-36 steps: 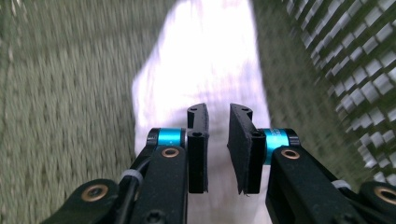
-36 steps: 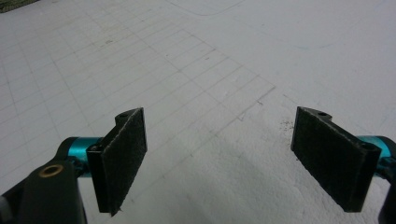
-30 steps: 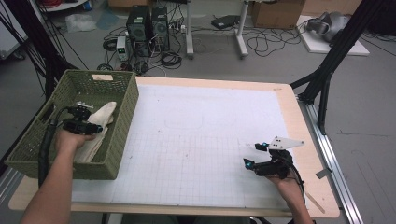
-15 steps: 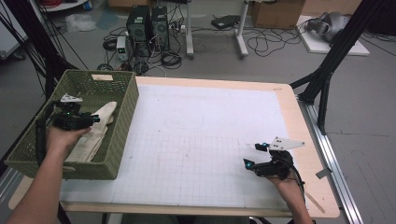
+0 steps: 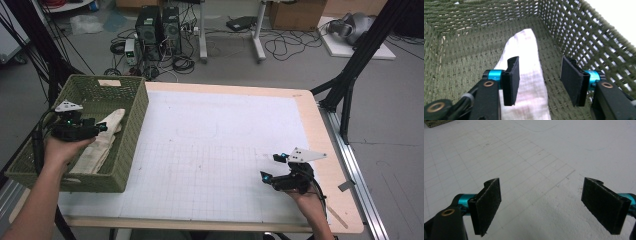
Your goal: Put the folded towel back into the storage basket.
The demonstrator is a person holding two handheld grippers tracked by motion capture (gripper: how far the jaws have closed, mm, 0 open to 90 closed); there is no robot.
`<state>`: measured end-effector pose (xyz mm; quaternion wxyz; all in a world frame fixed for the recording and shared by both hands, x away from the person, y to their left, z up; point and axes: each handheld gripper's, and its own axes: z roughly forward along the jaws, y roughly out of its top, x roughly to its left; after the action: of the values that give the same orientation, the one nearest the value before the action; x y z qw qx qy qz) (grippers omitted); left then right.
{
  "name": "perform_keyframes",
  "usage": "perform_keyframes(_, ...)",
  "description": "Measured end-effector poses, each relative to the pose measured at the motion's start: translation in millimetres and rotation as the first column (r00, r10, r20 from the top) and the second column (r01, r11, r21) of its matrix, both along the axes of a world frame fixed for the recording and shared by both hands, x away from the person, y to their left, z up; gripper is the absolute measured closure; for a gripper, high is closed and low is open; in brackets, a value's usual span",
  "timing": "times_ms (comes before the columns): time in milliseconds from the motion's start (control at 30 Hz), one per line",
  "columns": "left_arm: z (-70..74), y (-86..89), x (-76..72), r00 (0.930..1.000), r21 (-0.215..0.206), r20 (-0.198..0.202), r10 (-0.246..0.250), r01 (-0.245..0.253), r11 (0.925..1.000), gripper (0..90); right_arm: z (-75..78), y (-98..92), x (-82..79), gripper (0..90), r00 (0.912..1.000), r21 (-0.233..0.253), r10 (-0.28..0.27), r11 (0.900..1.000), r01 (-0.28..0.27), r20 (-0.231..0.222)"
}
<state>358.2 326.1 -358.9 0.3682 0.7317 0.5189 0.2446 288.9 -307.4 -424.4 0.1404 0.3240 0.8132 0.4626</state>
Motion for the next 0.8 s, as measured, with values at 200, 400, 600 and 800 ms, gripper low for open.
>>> perform_keyframes(200, -3.9, -3.3, -1.9, 0.9992, -0.009, 0.007, -0.040, 0.040, 0.9992, 54.3, 0.1, 0.6, 0.2, 15.4, 1.0000, 0.000, 0.004, 1.000, -0.004, 0.002)
perform_keyframes(400, 3.8, -4.5, -7.6, 0.9958, -0.031, 0.052, -0.075, 0.077, 0.9966, 50.7, 0.2, 0.7, -0.2, 15.3, 1.0000, 0.002, 0.003, 1.000, -0.003, 0.004)
perform_keyframes(600, 11.8, -5.8, -12.4, 0.9930, -0.045, 0.074, -0.092, 0.096, 0.9944, 47.1, 0.7, 0.9, -0.9, 15.0, 1.0000, 0.002, 0.004, 1.000, -0.004, 0.006)
perform_keyframes(800, 17.2, -7.7, -16.8, 0.9886, -0.053, 0.093, -0.118, 0.124, 0.9909, 43.7, 0.7, 1.2, -1.3, 14.2, 1.0000, 0.002, 0.003, 1.000, -0.003, 0.007)
